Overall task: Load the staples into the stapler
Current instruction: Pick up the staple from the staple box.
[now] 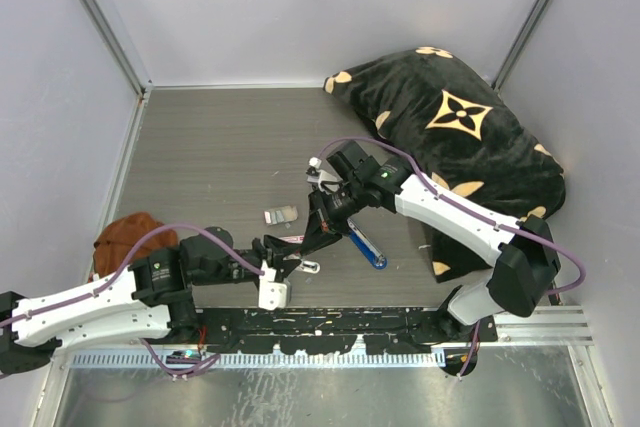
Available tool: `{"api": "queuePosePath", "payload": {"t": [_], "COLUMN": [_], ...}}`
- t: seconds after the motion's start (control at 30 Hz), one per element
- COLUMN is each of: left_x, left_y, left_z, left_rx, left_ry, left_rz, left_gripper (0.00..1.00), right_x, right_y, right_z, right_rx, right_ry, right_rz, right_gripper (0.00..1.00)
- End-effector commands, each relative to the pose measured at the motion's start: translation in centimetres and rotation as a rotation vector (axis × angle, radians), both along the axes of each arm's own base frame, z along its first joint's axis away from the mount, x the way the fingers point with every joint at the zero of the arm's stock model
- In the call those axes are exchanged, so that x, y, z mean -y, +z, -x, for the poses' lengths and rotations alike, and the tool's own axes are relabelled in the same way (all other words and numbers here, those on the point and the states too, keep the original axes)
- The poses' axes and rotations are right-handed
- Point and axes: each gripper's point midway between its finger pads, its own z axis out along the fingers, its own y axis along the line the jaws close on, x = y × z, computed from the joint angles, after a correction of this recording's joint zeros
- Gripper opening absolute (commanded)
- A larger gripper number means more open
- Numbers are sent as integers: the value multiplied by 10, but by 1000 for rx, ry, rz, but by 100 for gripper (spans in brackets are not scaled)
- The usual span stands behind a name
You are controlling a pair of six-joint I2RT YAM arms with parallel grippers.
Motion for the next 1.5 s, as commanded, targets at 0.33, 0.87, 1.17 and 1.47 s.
{"api": "queuePosePath", "payload": {"t": [0.33,0.87,1.17,1.47], "left_x": [4,7,4,-4], "left_y": [15,12,0,-14], "left_z": [-2,7,13,26], "left_rx": [87,35,-123,-422], "left_ry": [3,-24,24,124], "left_rz": [5,3,-26,-49], "left_gripper": [23,1,0,0], "right_x": [-5,-4,3,35], "right_y": [21,24,26,36], "right_z": [6,6,-11,-55], "right_rx": [-25,-12,105,478], "right_ry": [21,10,-78,-235], "right_rz": [-67,-76,-71,-72], "right_gripper": [1,1,34,55]}}
